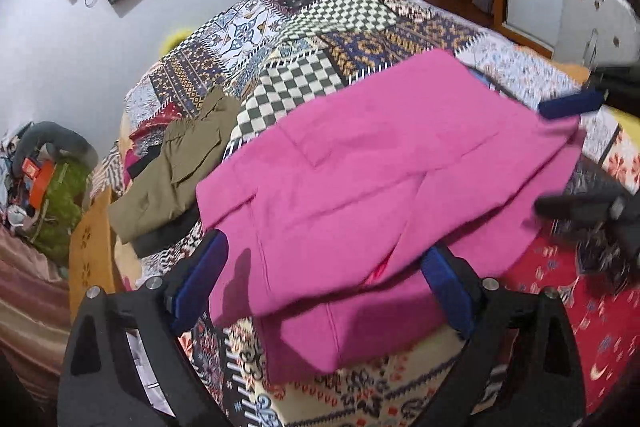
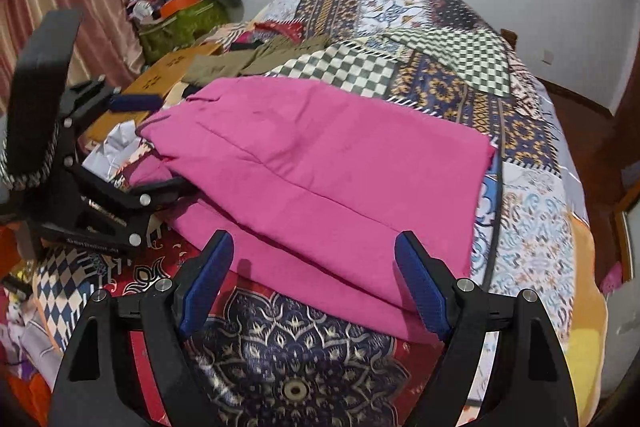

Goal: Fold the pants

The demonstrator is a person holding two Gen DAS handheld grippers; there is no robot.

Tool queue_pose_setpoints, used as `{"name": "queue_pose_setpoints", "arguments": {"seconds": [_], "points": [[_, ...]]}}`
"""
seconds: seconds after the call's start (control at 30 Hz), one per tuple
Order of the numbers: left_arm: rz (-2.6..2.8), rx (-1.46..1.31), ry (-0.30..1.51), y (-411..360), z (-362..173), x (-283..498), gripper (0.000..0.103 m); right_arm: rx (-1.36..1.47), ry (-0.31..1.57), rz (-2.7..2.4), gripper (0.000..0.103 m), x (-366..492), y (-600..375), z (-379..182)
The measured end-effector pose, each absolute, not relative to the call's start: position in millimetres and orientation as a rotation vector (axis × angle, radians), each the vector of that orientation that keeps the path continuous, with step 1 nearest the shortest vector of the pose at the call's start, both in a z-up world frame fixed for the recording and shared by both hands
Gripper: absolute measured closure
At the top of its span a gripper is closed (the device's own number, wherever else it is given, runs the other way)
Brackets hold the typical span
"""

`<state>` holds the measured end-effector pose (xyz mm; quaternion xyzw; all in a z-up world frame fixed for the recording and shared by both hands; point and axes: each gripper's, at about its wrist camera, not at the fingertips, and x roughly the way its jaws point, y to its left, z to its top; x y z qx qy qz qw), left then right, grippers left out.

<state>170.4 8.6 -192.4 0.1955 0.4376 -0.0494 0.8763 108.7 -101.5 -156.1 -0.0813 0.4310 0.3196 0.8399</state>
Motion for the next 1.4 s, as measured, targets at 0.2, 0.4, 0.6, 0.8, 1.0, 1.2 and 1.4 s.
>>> {"name": "queue_pose_setpoints", "arguments": {"seconds": [0.2, 0.4, 0.6, 0.8, 1.0, 1.2, 1.4], "points": [[-0.148, 0.292, 0.919, 19, -175, 186, 0.009, -0.185, 0.906, 0.724, 0.038, 124, -86, -160], [-0.175, 0.343, 0.909, 9, -181, 177, 0.027, -0.164, 0.912, 0.750, 0.093, 139, -83, -161], [-0.152, 0.429, 0.919, 0, -191, 166, 0.077, -0.181, 0.813, 0.732, 0.097, 126, -89, -146], [-0.183, 0.352, 0.906, 3, -175, 153, 0.086, -0.218, 0.788, 0.734, 0.097, 111, -93, -140], [-0.201, 0.340, 0.936, -3, -181, 141, 0.086, -0.219, 0.797, 0.734, 0.097, 101, -98, -141], [-0.202, 0.293, 0.987, 0, -188, 133, 0.082, -0.203, 0.851, 0.733, 0.096, 94, -100, -153], [-0.189, 0.255, 0.988, 13, -179, 118, 0.062, -0.202, 0.924, 0.712, 0.085, 87, -111, -155]]}}
